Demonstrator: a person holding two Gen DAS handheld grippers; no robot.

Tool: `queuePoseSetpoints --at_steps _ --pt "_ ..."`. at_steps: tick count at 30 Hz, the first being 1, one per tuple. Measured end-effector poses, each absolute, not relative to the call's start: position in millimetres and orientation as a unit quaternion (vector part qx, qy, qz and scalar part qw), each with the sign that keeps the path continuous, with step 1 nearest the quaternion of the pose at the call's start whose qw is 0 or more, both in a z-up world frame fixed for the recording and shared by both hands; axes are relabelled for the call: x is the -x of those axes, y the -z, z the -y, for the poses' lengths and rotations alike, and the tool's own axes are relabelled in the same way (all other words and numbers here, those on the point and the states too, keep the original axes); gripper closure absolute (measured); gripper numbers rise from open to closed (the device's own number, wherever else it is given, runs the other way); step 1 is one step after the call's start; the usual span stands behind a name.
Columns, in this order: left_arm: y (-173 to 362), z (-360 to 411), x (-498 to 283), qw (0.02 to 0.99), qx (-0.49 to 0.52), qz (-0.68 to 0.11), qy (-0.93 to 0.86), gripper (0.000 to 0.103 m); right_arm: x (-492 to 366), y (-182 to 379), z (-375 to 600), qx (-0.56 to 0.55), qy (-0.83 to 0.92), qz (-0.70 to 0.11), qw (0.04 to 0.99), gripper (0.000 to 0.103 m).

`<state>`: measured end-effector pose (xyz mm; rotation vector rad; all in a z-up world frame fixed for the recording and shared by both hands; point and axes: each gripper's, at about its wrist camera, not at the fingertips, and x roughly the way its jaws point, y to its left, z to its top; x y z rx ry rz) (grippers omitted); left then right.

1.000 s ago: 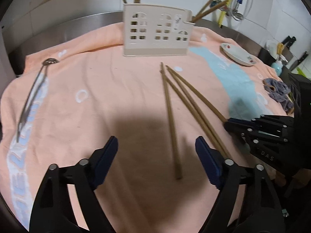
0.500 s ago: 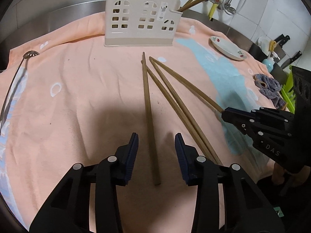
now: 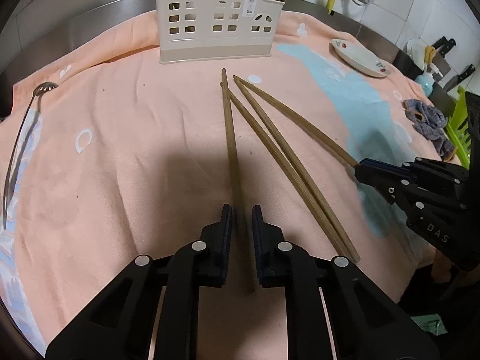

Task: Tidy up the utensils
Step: 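Close the right tool on a wooden chopstick while the left tool grasps another, then lift the chopstick in the right tool to the caddy while the left tool carries its chopstick there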

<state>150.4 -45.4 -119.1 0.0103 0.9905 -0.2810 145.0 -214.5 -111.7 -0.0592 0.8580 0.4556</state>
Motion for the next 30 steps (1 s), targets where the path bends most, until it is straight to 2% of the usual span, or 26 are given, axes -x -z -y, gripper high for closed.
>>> queuePoseSetpoints --at_steps 2,11,30 --pt "119.1 46.5 -151.2 0.873 -0.013 -0.472 0.127 0.095 -145.0 111.2 214.7 0.028 -0.218 -0.411 0.885 0.095" --pt "94.9 41.7 -149.2 0.885 -0.015 -0.445 0.136 0.097 -140.3 86.7 218.4 0.037 -0.216 -0.381 0.898 0.095" --pt "-5.9 39.4 -178.1 0.927 -0.058 -0.339 0.15 0.097 -182.9 -33.1 212.2 0.054 -0.251 -0.275 0.926 0.096"
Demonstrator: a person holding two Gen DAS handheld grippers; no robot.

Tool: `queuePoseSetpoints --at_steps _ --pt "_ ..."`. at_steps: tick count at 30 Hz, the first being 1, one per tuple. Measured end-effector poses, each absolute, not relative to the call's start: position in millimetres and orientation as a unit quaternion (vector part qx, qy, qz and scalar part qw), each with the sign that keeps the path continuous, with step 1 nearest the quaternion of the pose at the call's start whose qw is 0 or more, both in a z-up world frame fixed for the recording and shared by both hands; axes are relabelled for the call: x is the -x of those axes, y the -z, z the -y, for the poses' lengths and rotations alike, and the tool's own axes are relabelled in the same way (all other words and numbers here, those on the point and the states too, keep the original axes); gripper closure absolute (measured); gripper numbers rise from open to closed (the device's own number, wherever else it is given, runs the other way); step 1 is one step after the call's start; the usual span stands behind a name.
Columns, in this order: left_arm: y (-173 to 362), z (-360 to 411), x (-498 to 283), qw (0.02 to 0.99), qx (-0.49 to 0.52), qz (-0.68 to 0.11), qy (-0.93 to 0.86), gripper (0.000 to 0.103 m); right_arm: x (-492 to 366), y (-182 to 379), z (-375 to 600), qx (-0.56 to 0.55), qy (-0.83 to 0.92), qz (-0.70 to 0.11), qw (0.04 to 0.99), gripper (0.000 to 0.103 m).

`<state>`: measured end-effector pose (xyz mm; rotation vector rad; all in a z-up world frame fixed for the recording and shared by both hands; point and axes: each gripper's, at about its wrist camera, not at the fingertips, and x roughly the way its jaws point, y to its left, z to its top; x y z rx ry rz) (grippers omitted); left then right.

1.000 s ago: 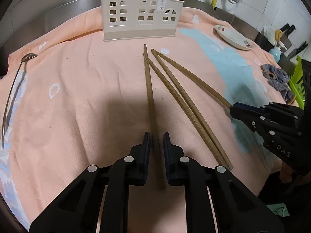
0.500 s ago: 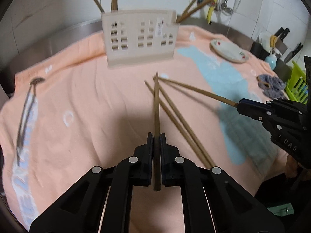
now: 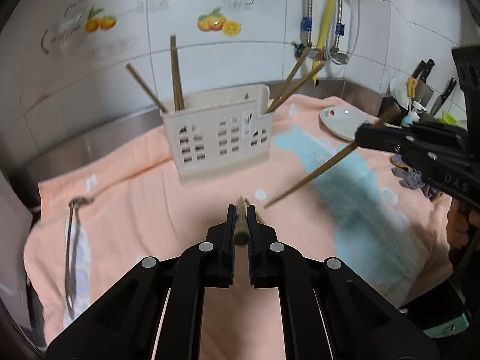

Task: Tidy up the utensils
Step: 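Lift the chopstick in the right tool to the caddy while the left tool carries its chopstick there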

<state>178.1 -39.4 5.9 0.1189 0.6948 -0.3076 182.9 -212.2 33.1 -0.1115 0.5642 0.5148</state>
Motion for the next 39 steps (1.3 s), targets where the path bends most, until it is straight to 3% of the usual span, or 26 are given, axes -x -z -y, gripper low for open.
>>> queuePoseSetpoints --at_steps 21,31,39 --pt "-113.4 39.7 -236.7 0.95 -0.069 -0.263 0.151 0.097 -251.1 -145.3 227.3 0.071 -0.238 -0.22 0.943 0.096" --pt "-174.4 37.4 -273.1 0.972 -0.05 -0.19 0.128 0.097 -288.9 -143.8 228.3 0.067 -0.215 -0.227 0.948 0.096" --pt "-164.0 32.8 -309.0 0.979 -0.033 -0.181 0.09 0.097 -311.9 -115.3 223.7 0.071 -0.218 -0.261 0.938 0.096"
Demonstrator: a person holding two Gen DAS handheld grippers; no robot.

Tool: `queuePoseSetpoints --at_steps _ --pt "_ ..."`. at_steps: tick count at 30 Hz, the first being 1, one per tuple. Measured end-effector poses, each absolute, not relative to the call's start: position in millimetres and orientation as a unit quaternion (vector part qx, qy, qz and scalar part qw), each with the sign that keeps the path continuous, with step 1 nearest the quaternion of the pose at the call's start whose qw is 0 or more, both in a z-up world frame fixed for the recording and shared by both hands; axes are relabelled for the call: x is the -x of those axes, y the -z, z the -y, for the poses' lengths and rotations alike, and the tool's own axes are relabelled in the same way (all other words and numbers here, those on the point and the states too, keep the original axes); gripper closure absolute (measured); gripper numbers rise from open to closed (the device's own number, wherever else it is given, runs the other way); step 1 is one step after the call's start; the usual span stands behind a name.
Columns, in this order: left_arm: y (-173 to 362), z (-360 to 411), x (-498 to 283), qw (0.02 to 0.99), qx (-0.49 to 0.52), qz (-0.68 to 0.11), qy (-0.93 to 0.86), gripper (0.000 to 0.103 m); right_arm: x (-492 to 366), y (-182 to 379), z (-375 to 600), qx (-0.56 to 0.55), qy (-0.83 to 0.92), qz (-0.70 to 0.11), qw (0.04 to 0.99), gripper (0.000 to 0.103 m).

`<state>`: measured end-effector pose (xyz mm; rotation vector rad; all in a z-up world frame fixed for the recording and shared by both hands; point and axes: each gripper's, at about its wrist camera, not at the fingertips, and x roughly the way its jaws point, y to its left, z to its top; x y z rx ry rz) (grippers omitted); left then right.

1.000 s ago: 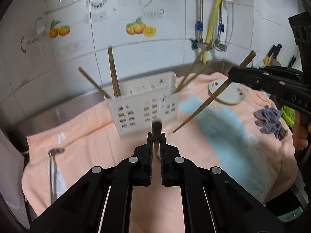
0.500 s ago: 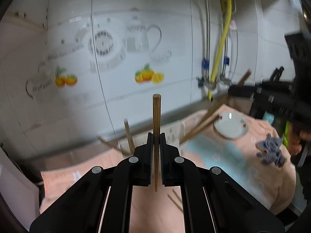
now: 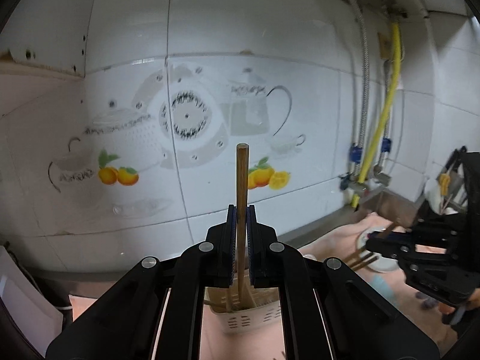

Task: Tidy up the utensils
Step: 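Lift the chopstick in the right tool to the caddy while the left tool carries its chopstick there, then open the right tool over the caddy while the left tool releases its chopstick into it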

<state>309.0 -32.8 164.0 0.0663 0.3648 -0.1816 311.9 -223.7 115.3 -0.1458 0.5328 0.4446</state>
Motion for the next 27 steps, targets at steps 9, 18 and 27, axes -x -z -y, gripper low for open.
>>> queuePoseSetpoints --at_steps 9,18,27 --pt "-115.9 17.2 -341.6 0.963 -0.001 -0.256 0.087 0.097 -321.3 -90.0 220.4 0.074 -0.219 -0.286 0.93 0.096" --pt "-108.6 15.1 -338.5 0.96 -0.009 -0.266 0.086 0.085 -328.8 -75.6 213.9 0.071 -0.22 -0.298 0.926 0.095" --pt "-113.4 5.3 -302.6 0.966 -0.008 -0.248 0.073 0.036 -304.8 -82.0 219.9 0.074 -0.212 -0.274 0.935 0.081"
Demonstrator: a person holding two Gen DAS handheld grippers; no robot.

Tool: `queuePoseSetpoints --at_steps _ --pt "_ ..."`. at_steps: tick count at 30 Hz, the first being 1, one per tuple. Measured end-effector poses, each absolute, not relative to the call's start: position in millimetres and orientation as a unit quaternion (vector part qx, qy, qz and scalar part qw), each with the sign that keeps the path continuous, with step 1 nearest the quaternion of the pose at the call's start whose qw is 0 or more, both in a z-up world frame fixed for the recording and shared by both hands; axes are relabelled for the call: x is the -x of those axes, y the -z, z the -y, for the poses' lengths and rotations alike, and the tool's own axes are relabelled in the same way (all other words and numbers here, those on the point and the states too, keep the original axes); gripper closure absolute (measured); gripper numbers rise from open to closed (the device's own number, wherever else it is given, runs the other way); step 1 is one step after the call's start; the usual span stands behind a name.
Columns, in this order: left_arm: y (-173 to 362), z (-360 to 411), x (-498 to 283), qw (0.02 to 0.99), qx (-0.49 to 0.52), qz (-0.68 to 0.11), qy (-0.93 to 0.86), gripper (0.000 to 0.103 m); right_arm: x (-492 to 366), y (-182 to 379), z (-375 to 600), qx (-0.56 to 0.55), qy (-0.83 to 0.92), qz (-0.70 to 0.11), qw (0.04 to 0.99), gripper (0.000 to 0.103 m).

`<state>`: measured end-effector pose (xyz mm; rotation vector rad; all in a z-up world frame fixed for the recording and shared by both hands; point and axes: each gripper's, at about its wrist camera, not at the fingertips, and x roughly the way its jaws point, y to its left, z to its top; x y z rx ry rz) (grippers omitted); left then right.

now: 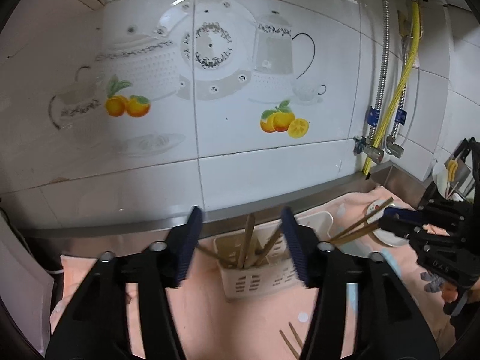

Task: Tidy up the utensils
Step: 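Open the right tool over the caddy while the left tool releases its chopstick into it, then move both open tools back over the last chopsticks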

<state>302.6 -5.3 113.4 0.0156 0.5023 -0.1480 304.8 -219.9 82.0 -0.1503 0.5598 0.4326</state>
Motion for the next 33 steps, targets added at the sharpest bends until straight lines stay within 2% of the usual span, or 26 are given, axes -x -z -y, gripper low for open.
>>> queuePoseSetpoints --at_steps 4,6,15,22,28,33 --pt "-109.0 -0.9 -275.6 0.967 -0.009 -0.245 0.066 0.03 -277.4 -79.4 226.5 0.063 -0.217 -0.266 0.937 0.076" --pt "-105.0 -3.5 -262.9 0.968 -0.008 -0.245 0.063 0.02 -262.3 -72.4 227.3 0.06 -0.22 -0.268 0.936 0.07" --pt "-80.2 -5.8 -205.1 0.969 -0.022 -0.242 0.044 0.006 -190.7 -6.9 214.0 0.064 -0.238 -0.312 0.917 0.07" --pt "-49.2 -5.3 -169.3 0.964 -0.027 -0.262 0.04 0.005 -148.8 53.1 197.5 0.039 -0.252 -0.371 0.893 0.07" --pt "-24.7 -11.2 -149.6 0.959 -0.012 -0.28 0.035 0.005 -133.4 94.3 185.8 0.016 -0.245 -0.418 0.874 0.08" --pt "-10.6 -17.3 -138.5 0.958 -0.014 -0.286 0.019 0.005 -133.3 103.8 179.8 0.008 -0.236 -0.428 0.872 0.085"
